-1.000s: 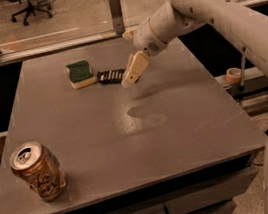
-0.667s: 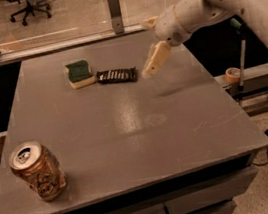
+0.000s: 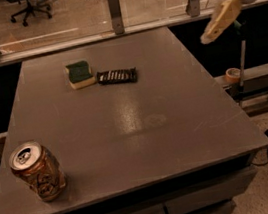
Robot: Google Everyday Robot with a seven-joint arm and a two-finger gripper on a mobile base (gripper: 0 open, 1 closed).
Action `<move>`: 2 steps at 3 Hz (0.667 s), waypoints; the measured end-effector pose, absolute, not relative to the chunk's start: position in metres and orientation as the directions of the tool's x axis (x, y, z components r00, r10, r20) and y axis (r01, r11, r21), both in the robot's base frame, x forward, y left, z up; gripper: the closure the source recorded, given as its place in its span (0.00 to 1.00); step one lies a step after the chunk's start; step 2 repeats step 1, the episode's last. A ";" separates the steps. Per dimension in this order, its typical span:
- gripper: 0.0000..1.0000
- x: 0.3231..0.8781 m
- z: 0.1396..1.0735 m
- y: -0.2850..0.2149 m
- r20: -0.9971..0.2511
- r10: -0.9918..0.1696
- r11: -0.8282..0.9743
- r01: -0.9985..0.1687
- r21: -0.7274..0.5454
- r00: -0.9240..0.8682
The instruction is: Move rxbar chocolate near sponge
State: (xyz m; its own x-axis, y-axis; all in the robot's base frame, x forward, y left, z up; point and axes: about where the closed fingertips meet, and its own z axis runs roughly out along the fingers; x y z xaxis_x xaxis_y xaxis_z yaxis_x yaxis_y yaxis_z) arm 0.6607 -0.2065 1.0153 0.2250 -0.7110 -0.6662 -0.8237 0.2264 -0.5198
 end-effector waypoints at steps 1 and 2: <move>0.00 0.659 1.018 -0.211 -0.665 -0.713 0.232 -0.819 -0.525 0.224; 0.00 0.659 1.018 -0.211 -0.665 -0.713 0.232 -0.819 -0.525 0.224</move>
Offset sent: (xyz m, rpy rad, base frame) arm 0.0000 0.0000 0.0000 0.0000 0.0000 0.0000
